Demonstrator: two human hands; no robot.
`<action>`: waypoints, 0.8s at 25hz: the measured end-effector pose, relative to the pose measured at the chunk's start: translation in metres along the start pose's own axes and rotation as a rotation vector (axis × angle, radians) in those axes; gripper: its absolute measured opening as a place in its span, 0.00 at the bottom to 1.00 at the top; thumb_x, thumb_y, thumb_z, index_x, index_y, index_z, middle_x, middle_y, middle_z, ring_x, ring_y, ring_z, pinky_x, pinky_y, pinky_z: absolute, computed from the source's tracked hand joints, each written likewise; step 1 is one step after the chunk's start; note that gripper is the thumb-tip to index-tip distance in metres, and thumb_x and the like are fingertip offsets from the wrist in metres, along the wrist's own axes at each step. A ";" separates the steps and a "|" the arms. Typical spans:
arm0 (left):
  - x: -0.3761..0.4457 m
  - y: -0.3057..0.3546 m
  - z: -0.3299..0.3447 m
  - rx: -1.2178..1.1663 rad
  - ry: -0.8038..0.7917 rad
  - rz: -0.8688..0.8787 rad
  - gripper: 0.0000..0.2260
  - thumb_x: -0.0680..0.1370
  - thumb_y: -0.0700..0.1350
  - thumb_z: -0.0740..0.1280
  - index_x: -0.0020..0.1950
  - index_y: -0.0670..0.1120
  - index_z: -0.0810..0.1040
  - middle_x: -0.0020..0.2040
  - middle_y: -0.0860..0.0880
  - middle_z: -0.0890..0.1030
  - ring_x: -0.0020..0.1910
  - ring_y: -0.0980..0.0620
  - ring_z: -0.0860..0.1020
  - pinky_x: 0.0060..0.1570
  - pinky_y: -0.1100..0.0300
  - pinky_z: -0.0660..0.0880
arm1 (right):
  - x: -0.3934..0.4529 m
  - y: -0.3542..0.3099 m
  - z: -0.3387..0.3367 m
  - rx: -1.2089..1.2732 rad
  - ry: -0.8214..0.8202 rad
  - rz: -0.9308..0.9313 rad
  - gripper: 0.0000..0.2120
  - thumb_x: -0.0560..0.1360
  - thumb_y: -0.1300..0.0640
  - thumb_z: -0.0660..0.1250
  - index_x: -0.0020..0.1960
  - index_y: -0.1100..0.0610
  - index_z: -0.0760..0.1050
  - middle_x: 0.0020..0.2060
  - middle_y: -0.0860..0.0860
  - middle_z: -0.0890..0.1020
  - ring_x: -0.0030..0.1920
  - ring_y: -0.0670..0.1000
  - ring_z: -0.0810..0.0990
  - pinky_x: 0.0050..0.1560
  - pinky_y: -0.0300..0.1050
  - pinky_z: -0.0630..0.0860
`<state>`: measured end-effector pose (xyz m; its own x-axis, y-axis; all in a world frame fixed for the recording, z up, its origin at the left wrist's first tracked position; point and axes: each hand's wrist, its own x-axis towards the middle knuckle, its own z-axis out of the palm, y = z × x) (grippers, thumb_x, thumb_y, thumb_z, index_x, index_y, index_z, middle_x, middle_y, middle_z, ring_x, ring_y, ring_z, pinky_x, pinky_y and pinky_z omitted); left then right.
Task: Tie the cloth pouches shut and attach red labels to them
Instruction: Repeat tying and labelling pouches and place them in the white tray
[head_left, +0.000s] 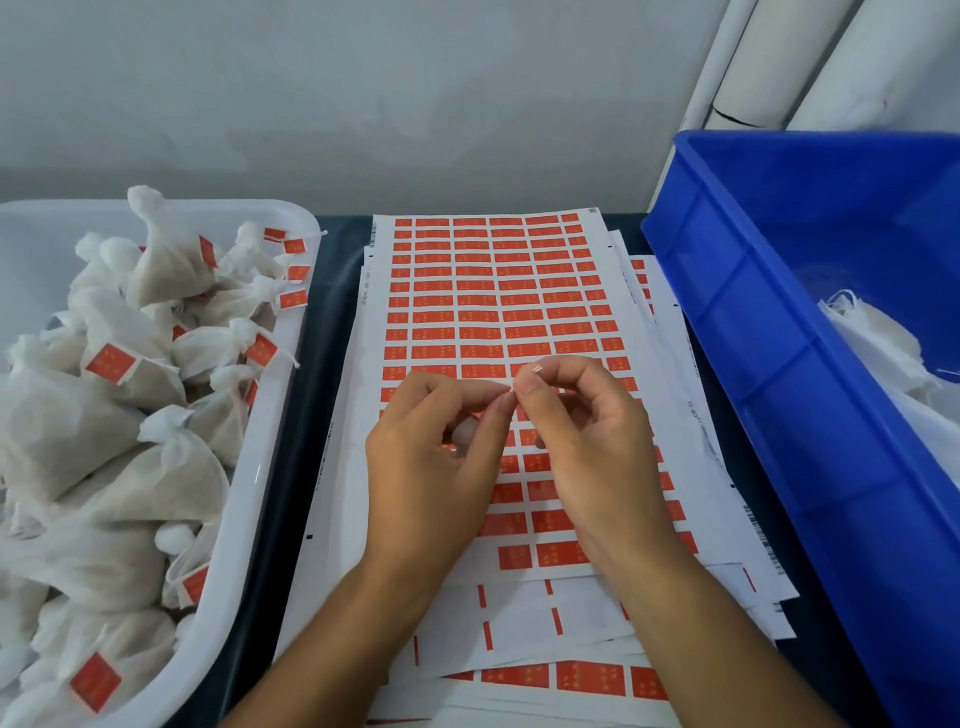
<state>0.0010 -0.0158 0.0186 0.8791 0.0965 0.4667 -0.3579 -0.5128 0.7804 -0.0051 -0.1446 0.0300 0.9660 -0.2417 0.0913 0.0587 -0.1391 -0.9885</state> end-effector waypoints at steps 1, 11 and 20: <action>0.000 0.000 0.000 -0.010 0.000 -0.018 0.04 0.79 0.49 0.71 0.52 0.54 0.85 0.45 0.61 0.80 0.47 0.56 0.79 0.47 0.68 0.77 | 0.001 -0.001 -0.002 -0.013 -0.027 -0.015 0.04 0.78 0.44 0.71 0.53 0.38 0.78 0.51 0.32 0.82 0.55 0.34 0.80 0.44 0.23 0.75; -0.001 0.004 0.001 -0.152 -0.103 -0.153 0.02 0.79 0.55 0.69 0.50 0.61 0.77 0.49 0.63 0.79 0.50 0.55 0.80 0.44 0.68 0.78 | 0.006 -0.006 -0.013 -0.056 -0.148 -0.175 0.03 0.79 0.47 0.69 0.51 0.41 0.82 0.47 0.37 0.85 0.53 0.43 0.84 0.50 0.32 0.80; 0.004 -0.003 0.000 -0.214 -0.034 -0.252 0.34 0.72 0.55 0.78 0.71 0.69 0.62 0.64 0.70 0.71 0.62 0.66 0.75 0.54 0.71 0.78 | 0.023 -0.050 0.018 -0.218 -0.040 -0.399 0.05 0.81 0.44 0.65 0.53 0.44 0.77 0.48 0.38 0.82 0.53 0.40 0.82 0.47 0.27 0.77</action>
<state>0.0056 -0.0141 0.0181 0.9571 0.1669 0.2368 -0.1829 -0.2856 0.9407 0.0191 -0.1258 0.0799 0.8878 -0.0913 0.4512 0.3783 -0.4136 -0.8281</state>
